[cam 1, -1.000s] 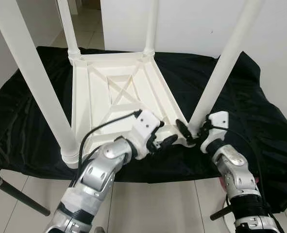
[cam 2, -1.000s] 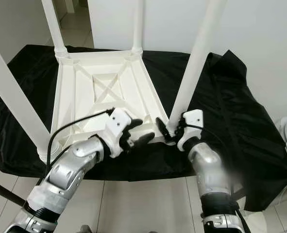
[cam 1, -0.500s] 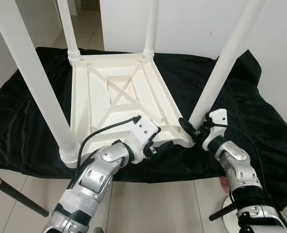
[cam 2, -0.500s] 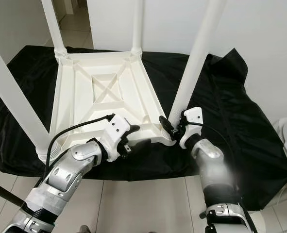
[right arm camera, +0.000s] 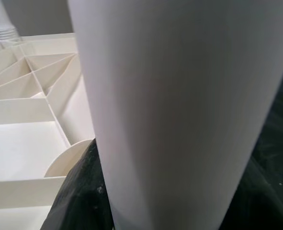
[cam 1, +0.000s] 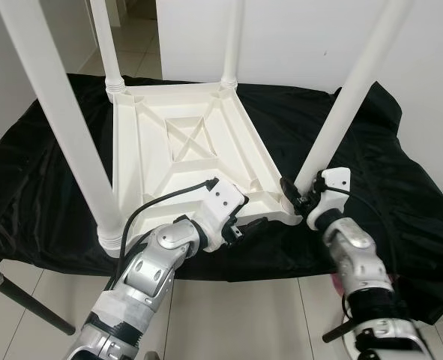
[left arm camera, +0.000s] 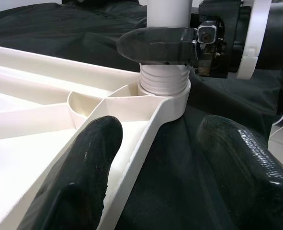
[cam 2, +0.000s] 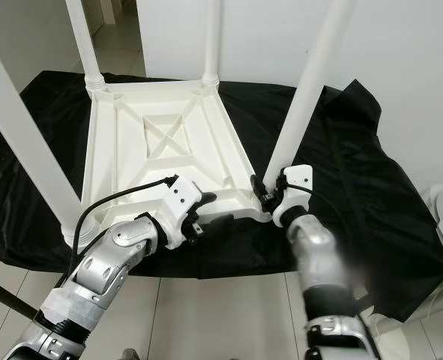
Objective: Building children table
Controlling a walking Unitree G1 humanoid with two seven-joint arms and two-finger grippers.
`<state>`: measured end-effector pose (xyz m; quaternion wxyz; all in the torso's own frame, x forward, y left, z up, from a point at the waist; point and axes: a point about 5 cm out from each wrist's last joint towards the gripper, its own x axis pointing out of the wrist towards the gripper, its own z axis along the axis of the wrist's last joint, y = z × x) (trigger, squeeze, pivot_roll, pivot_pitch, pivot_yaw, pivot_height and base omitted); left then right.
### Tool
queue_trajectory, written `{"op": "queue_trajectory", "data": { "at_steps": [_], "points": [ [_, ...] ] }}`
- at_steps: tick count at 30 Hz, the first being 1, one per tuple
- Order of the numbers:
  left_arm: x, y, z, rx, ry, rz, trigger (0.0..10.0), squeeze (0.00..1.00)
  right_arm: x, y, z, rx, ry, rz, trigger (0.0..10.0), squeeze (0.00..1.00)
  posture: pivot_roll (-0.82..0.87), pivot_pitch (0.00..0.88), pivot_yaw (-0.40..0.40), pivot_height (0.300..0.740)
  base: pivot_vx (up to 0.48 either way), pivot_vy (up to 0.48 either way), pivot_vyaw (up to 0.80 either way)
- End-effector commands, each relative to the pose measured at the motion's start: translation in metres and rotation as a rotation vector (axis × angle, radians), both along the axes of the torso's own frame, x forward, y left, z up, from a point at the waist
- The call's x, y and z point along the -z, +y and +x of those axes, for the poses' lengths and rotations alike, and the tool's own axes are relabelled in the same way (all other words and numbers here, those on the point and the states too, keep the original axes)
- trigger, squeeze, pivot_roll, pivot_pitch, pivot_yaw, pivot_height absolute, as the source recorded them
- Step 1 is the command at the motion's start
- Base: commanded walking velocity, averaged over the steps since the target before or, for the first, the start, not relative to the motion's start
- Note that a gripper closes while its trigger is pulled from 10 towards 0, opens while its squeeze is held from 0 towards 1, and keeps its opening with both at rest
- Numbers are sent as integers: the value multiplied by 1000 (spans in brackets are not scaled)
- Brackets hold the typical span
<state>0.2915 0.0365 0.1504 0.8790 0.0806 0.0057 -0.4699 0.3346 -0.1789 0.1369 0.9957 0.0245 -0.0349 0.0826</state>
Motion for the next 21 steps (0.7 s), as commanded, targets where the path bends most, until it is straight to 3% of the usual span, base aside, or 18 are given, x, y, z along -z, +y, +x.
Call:
{"op": "queue_trajectory", "data": {
  "at_steps": [1, 2, 7, 9, 10, 13, 14, 19, 20, 21],
  "points": [
    [-3, -2, 1, 4, -18, 2, 10000, 0, 9, -4, -3, 111, 53, 49, 10000, 0, -25, 0, -39, 740, 0, 0, 0],
    [-3, -2, 1, 4, -18, 2, 10000, 0, 9, -4, -3, 111, 53, 49, 10000, 0, -25, 0, -39, 740, 0, 0, 0],
    [-3, -2, 2, 6, -20, 2, 10000, 0, 9, 8, -10, 353, 30, 113, 10000, 0, -28, 0, -38, 740, 0, 0, 0],
    [-3, -2, 2, 6, -20, 2, 10000, 0, 9, 8, -10, 353, 30, 113, 10000, 0, -28, 0, -38, 740, 0, 0, 0],
    [-4, -3, 2, 7, -22, 2, 10000, 0, 8, 33, -13, 377, 20, 185, 10000, 0, -22, 0, -37, 740, 0, 0, 0],
    [-4, -3, 3, 7, -23, 1, 10000, 0, 6, 40, -14, 362, 16, 200, 10000, 0, -22, 0, -37, 740, 0, 0, 0],
    [-4, -4, 3, 9, -25, 1, 10000, 0, 0, 41, -14, 325, -30, 221, 10000, 0, -22, 0, -39, 740, 0, 0, 0],
    [-6, -6, 4, 14, -38, 1, 10000, 0, -11, 39, -14, 302, -88, 247, 10000, 0, -20, 0, -42, 740, 0, 0, 0],
    [-7, -7, 4, 15, -38, -3, 10000, 0, -12, 40, -13, 307, -82, 239, 10000, 263, -21, 0, -44, 740, 0, 0, 0],
    [-7, -7, 4, 15, -38, -3, 10000, 0, -12, 40, -13, 307, -82, 239, 10000, 263, -21, 0, -44, 740, 0, 0, 0]
  ]
}}
